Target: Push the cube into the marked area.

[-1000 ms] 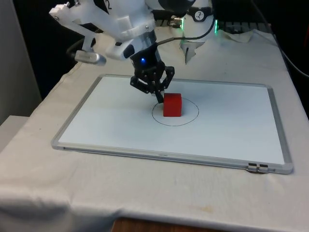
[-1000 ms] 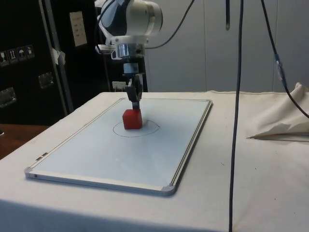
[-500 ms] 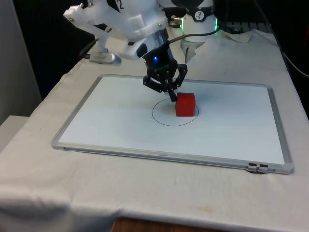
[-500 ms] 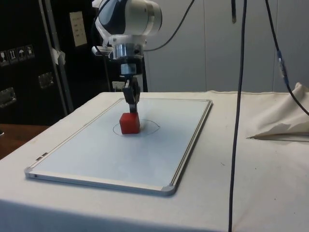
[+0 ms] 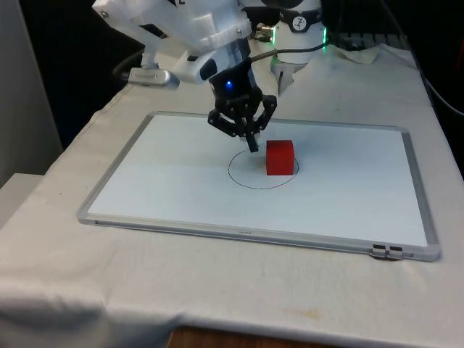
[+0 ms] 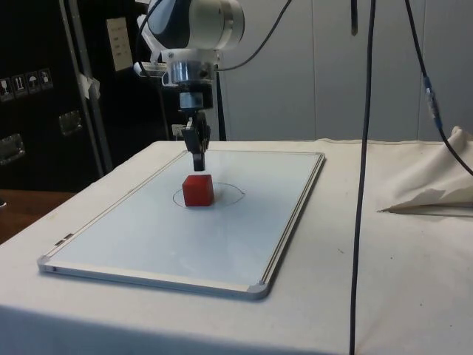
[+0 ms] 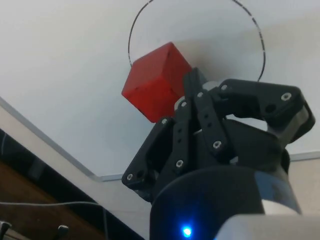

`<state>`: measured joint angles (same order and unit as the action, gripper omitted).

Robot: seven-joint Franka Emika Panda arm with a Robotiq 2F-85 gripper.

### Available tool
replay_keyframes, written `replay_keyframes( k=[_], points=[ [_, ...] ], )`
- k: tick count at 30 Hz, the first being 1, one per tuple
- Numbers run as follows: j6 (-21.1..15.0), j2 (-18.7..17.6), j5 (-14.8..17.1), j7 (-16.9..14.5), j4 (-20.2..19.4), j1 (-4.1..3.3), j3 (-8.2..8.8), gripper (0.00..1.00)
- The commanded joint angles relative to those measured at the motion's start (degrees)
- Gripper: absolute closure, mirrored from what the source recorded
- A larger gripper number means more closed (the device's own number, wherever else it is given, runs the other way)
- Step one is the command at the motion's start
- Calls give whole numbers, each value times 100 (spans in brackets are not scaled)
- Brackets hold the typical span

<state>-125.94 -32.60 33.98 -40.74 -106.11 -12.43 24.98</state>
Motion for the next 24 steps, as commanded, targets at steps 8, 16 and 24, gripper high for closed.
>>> replay_keyframes(
  k=[8,16,24],
  points=[
    [-223,-23,-201,138,57,-46,115,100],
    [-252,103,-298,143,46,-57,160,100],
    [-298,395,-464,17,-143,-46,218,100]
  ],
)
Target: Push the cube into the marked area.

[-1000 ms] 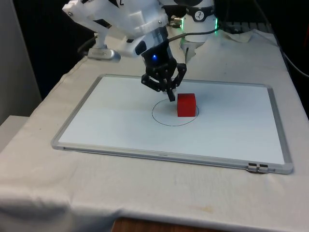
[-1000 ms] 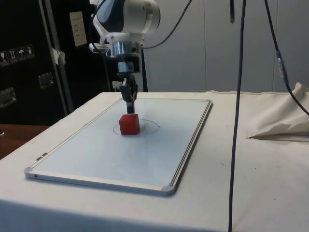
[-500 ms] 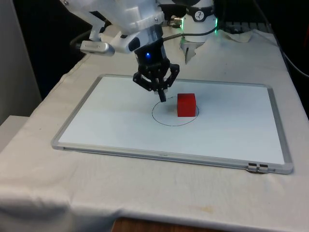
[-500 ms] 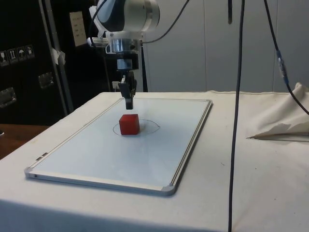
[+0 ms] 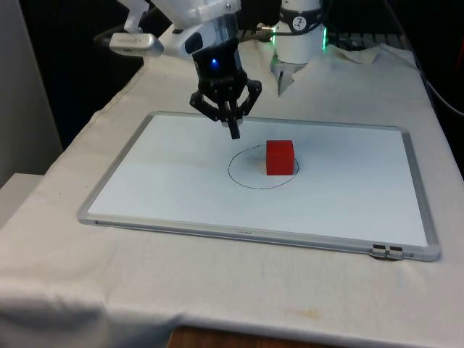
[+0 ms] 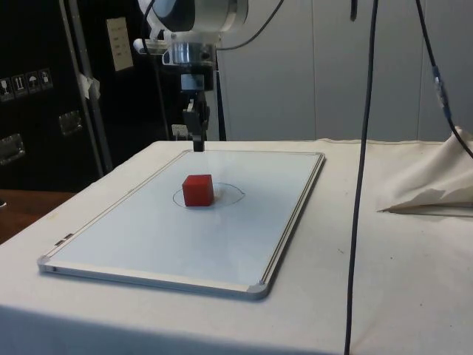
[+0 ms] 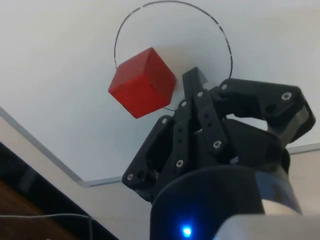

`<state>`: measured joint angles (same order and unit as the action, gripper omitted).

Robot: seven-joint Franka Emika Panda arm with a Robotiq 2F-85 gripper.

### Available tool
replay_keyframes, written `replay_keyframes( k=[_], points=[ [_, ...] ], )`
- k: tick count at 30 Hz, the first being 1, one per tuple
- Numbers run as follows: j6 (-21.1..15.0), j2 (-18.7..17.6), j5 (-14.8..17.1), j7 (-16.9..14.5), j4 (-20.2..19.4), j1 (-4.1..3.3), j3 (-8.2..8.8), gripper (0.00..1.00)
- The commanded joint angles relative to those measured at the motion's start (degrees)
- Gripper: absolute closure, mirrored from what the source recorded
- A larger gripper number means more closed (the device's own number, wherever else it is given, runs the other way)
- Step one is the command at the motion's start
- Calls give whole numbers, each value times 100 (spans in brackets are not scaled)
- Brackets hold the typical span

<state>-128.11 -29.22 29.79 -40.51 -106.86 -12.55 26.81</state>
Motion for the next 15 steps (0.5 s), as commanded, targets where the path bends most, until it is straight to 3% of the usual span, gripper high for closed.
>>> replay_keyframes(
  k=[1,3,4,11,12,13,15],
  points=[
    [-86,92,-63,-34,-97,-34,46,100],
    [-23,74,-29,-52,-69,0,17,100],
    [-115,143,-97,-74,-143,-29,57,100],
    [-201,235,-206,-115,-172,-40,120,100],
    [-138,218,-149,-143,-143,0,80,100],
    [-223,229,-223,-97,-166,-46,120,100],
    [-327,201,-258,-11,-143,-63,120,100]
  ],
)
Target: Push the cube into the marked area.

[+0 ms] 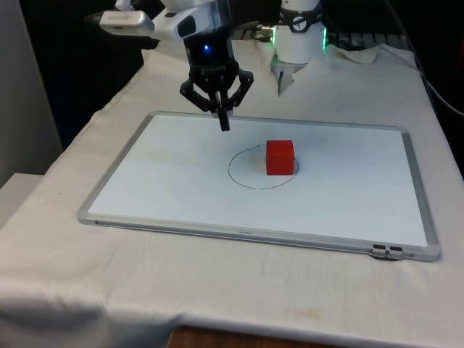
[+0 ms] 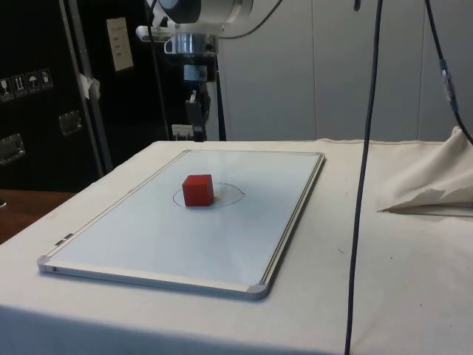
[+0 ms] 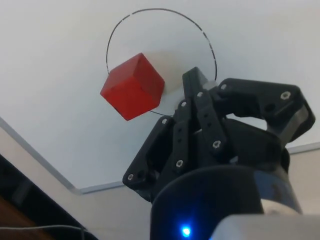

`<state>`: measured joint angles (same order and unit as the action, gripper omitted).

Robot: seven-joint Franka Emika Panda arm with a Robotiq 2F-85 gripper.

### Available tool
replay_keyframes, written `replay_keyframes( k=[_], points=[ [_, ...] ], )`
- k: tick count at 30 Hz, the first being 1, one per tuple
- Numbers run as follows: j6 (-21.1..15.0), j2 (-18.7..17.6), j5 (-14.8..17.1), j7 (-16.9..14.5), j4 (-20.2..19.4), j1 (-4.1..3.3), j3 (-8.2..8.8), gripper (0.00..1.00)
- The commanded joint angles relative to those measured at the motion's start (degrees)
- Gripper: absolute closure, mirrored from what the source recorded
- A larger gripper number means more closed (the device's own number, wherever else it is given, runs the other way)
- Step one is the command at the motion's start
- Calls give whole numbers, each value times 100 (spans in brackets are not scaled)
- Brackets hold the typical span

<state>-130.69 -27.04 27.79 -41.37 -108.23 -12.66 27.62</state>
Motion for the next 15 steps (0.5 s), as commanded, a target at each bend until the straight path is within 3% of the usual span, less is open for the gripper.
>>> replay_keyframes(
  k=[1,4,5,6,12,13,14,15],
  points=[
    [-103,-23,-69,103,6,-57,34,100],
    [-212,-40,-126,195,17,-69,29,100],
    [-166,-11,-74,132,6,-29,-17,100],
    [-292,-57,-160,258,29,-74,29,100],
    [-470,-86,-252,441,69,-103,46,100],
    [-435,-57,-166,327,40,-52,-17,100],
    [-476,-80,-281,487,80,-103,46,100],
    [-481,-69,-315,539,92,-103,46,100]
  ],
)
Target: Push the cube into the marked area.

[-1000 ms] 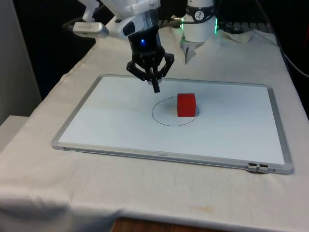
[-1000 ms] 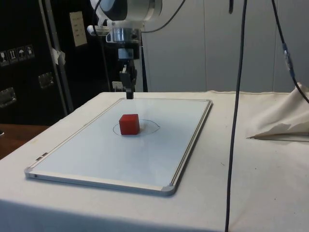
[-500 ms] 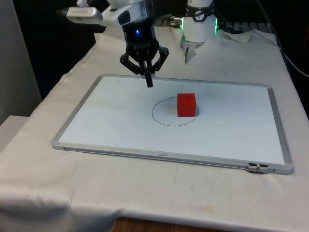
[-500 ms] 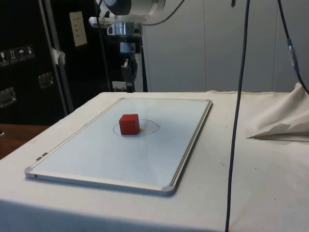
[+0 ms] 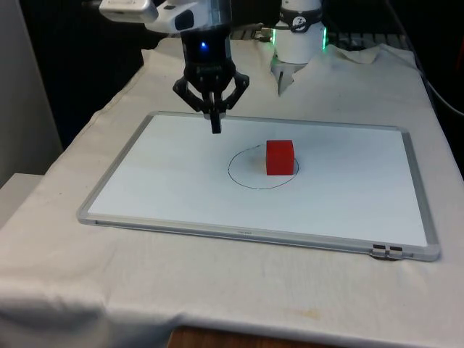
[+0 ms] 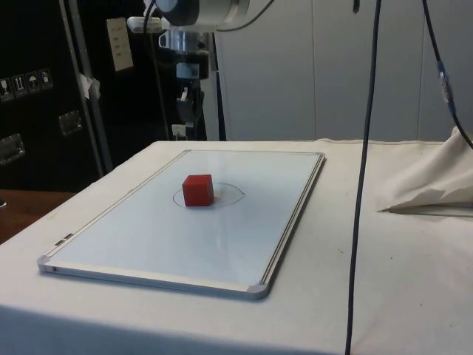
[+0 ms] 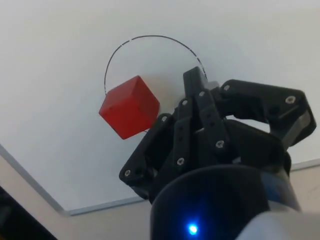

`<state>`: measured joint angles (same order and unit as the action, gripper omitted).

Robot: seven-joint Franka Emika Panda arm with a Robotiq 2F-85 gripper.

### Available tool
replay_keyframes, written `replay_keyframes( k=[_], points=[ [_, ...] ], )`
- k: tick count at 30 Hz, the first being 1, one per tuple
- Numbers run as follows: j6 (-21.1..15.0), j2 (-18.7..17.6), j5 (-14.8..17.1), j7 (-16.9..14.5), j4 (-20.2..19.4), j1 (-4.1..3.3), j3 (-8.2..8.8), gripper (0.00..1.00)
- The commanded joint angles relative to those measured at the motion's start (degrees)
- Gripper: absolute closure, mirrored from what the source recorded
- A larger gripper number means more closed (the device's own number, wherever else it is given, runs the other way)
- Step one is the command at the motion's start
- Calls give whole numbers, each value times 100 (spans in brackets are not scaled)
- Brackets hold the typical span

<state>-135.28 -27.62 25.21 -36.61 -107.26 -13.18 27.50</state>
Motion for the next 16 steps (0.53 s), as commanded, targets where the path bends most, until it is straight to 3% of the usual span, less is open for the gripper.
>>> replay_keyframes(
  k=[1,7,8,9,16],
  points=[
    [-29,0,-103,155,17,-52,57,100],
    [-11,29,-115,430,34,-34,52,100],
    [0,17,-69,304,46,0,11,100],
    [-11,29,-115,430,34,-34,52,100],
    [0,23,-69,665,52,0,11,100]
  ],
)
